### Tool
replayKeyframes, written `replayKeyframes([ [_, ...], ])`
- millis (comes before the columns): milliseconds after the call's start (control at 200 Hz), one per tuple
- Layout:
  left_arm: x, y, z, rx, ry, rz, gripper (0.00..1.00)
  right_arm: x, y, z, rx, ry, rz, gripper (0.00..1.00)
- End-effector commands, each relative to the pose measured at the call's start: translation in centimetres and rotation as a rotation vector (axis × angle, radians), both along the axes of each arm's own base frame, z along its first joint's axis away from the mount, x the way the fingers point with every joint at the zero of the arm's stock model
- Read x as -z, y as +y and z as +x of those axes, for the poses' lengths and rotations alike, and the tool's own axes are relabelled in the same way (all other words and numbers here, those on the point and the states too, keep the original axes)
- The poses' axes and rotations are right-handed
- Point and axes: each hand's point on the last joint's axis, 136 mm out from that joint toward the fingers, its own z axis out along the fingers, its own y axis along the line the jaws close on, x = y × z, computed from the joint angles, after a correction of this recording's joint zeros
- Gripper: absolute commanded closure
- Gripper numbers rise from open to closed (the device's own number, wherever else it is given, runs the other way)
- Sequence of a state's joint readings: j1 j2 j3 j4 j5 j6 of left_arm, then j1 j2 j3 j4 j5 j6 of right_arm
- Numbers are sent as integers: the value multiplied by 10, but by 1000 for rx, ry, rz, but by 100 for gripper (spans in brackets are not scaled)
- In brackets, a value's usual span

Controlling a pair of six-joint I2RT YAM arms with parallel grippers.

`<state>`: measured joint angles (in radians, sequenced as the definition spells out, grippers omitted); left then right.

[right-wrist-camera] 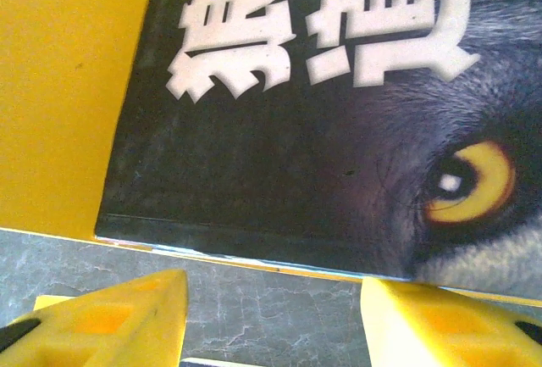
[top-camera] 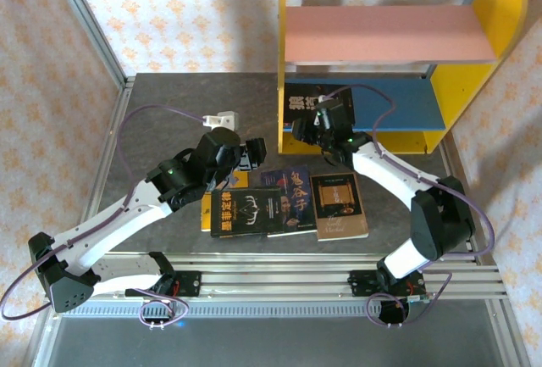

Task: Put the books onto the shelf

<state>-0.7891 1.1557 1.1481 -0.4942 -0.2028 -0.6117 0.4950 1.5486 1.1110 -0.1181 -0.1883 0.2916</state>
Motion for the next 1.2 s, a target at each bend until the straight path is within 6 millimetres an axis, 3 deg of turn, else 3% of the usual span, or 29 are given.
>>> replayKeyframes([
  [0, 2, 12, 1, -41, -4, 19, 22, -15, 9, 6, -20, -40, 8, 45],
  [230, 3, 13, 0, -41, -4, 19, 22, -16, 1, -4, -9, -17, -12, 44],
  [581, 1, 16, -3, -43, -9, 13, 22, -34, -47, -33, 89, -2, -118, 43],
  [946, 3, 16, -3, -41, -6, 10, 22, -42, -110, -27, 223, -9, -171, 43],
  [1191, 4, 14, -2, -39, -2, 12, 22, -36, -122, -20, 237, 5, -155, 43],
])
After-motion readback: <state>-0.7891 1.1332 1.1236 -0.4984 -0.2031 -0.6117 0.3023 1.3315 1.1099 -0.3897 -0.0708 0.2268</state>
